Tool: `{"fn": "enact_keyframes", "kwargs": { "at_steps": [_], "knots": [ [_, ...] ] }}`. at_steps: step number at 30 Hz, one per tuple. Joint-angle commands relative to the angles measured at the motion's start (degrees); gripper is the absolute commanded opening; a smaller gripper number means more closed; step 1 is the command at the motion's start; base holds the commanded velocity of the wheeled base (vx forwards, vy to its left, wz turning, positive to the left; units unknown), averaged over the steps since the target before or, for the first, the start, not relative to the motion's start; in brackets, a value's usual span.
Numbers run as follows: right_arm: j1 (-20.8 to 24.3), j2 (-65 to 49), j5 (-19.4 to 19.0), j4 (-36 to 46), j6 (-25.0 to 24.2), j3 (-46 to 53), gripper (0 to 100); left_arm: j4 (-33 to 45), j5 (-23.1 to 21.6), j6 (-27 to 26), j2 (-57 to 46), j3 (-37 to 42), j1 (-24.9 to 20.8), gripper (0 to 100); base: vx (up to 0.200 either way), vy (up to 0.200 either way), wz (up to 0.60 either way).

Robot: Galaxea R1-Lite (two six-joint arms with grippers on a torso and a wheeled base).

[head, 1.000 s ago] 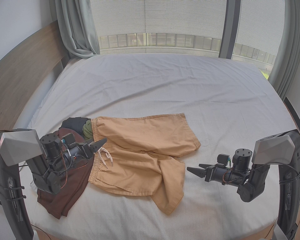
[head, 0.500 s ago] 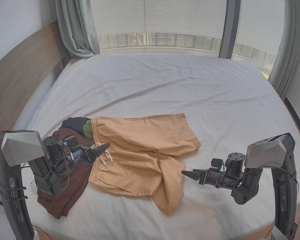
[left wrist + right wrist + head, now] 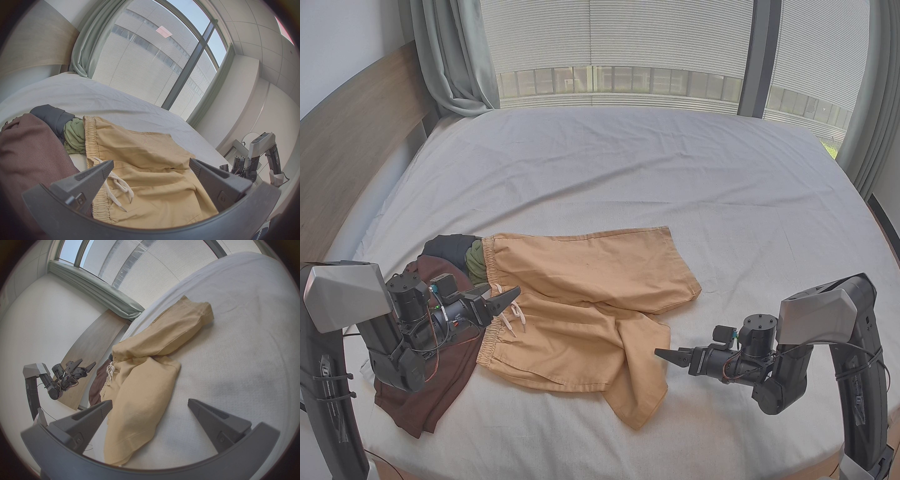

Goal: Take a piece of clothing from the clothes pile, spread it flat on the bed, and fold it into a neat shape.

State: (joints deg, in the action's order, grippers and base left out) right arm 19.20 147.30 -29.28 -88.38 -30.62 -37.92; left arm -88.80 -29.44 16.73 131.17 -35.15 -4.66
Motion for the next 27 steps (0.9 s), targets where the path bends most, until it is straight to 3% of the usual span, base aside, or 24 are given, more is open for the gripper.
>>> {"fn": "enact_keyframes", "kwargs": {
  "at_steps": [1,6,7,19,27],
  "knots": [
    [1.37,1.15,0.01,-0.12,-1.28,-1.1,100,0.03,0.0,-0.03,0.14,-0.01,-0.09,100,0.0,0.0,0.0],
    [1.72,2.03,0.01,-0.21,-1.28,-1.8,100,0.03,0.0,0.06,0.23,-0.01,-0.09,100,0.0,0.0,0.0],
    [1.72,2.03,0.01,-0.21,-1.28,-1.8,0,-0.06,0.0,0.06,0.23,-0.01,-0.09,100,0.0,0.0,0.0],
    [1.1,0.88,0.01,-0.21,-1.28,-1.19,0,-0.06,0.08,-0.03,0.93,-0.1,-0.27,100,0.0,0.0,0.0],
    [-2.24,-5.09,0.54,-0.04,1.27,1.71,0,-0.06,0.08,-0.03,1.1,-0.1,-0.27,100,0.0,0.0,0.0]
  ]
}}
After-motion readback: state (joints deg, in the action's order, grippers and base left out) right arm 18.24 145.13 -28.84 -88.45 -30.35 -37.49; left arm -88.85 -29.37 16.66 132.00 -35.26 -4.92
